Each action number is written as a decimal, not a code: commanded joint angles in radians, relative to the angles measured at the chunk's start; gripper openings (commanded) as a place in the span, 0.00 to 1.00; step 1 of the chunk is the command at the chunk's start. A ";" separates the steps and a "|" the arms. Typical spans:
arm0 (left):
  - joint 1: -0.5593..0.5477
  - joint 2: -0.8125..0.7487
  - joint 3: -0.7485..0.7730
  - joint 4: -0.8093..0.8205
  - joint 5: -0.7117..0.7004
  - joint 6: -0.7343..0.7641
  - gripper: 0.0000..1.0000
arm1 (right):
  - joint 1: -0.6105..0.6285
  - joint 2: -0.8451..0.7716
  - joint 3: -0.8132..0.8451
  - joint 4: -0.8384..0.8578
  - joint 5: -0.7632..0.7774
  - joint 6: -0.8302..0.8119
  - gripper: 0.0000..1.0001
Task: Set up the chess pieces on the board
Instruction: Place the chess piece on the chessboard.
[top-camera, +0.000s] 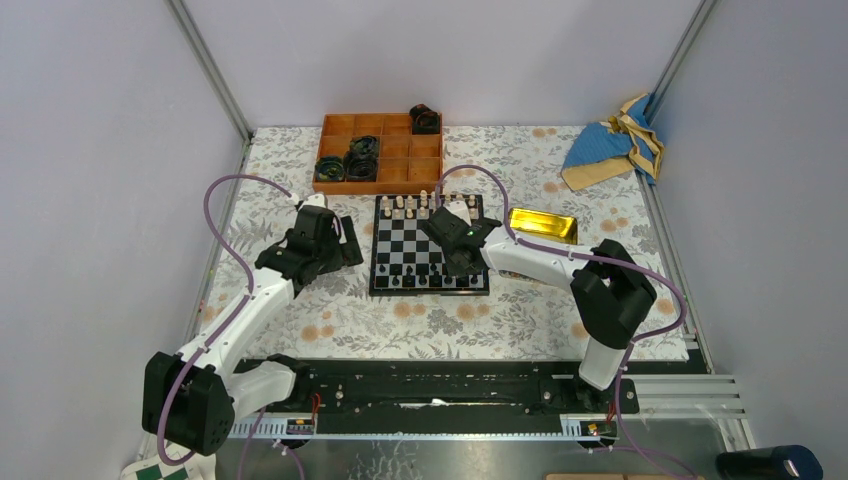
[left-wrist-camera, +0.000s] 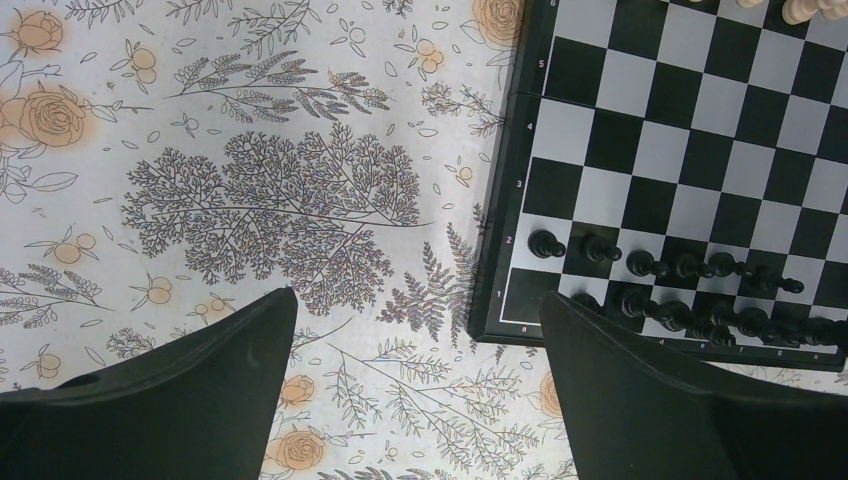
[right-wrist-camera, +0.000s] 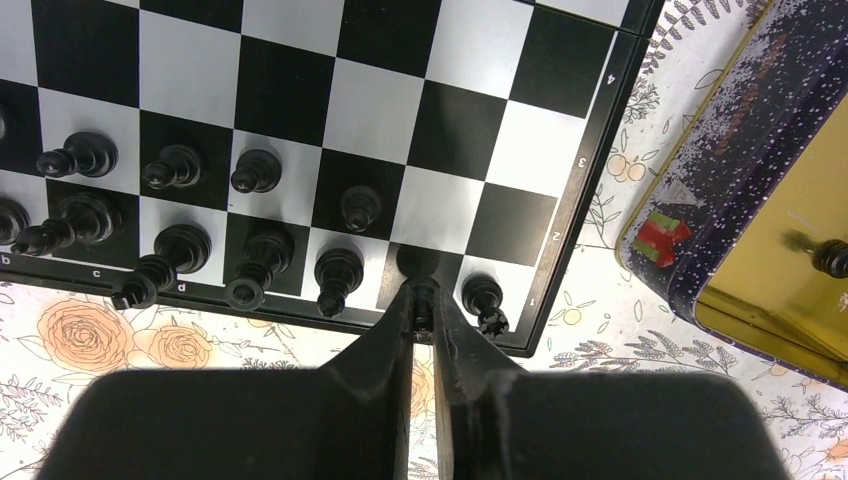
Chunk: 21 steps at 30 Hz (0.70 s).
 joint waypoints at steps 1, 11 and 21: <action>0.009 0.004 0.012 0.024 0.003 0.019 0.99 | 0.009 -0.001 -0.003 0.022 -0.002 0.015 0.00; 0.010 0.012 0.015 0.024 0.003 0.020 0.99 | 0.009 0.012 -0.014 0.033 -0.006 0.014 0.00; 0.009 0.014 0.010 0.024 0.002 0.022 0.99 | 0.009 0.021 -0.023 0.039 -0.010 0.015 0.01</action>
